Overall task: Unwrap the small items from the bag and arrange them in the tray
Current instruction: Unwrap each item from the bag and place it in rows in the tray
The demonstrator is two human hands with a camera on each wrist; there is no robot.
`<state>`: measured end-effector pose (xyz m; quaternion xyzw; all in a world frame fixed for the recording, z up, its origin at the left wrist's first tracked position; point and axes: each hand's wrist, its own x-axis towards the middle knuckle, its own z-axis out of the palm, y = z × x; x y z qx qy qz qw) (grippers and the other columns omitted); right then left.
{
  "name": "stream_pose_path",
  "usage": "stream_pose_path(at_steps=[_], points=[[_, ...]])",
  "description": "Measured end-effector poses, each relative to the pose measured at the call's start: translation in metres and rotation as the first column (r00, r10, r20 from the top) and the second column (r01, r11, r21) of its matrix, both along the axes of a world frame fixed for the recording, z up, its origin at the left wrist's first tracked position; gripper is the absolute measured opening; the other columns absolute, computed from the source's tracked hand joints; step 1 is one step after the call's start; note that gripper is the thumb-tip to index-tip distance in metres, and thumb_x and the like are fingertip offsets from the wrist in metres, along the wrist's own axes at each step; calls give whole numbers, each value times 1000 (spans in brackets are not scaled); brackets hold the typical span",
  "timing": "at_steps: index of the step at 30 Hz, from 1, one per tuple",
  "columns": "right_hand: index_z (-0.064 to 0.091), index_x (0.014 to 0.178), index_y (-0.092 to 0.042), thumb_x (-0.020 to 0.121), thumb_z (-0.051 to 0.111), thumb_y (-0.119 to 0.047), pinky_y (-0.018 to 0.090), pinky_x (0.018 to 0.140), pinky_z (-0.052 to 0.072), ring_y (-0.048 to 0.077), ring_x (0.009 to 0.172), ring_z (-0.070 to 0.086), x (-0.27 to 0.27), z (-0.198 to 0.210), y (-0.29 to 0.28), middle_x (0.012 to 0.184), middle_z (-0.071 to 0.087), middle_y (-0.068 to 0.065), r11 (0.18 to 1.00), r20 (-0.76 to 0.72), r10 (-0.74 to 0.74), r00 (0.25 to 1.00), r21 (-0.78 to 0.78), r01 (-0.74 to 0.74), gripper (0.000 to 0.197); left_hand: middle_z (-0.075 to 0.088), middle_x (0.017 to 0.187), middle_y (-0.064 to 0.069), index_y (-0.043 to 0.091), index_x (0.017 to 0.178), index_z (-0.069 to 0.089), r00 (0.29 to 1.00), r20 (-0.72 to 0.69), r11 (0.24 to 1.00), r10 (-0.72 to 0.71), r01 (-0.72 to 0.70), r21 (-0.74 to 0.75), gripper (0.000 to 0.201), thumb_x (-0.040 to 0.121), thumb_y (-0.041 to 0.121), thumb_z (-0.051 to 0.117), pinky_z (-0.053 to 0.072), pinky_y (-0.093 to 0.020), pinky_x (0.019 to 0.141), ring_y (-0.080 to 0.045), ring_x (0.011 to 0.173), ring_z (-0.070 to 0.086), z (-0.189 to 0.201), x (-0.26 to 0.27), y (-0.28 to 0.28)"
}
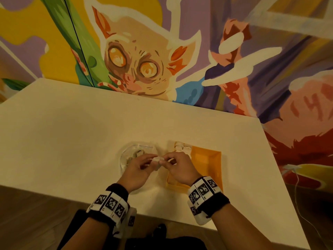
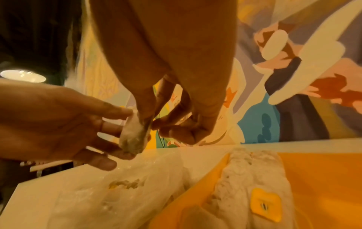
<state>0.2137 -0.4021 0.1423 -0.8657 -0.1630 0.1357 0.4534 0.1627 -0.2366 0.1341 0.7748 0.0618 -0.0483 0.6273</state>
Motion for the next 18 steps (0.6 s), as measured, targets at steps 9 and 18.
stream_pose_path(at_steps=[9,18], points=[[77,85,-18,85,73,-25,10,63,44,-2,67,63,-5,8,0,79,72,-7,987,31,-129,991,103,125,8,70,84,13,26,80,75,969,196,957,153,-194,215,10,87,19,71,48,-20,69,-9,71,60,-6,7,0],[66,68,-46,87,69,-29,23,74,52,0,81,62,-10,8,-1,75,69,-23,983,76,-150,986,117,140,26,69,86,12,25,83,74,971,207,928,121,-185,324,10,89,20,68,37,-3,65,10,74,53,6,6,1]])
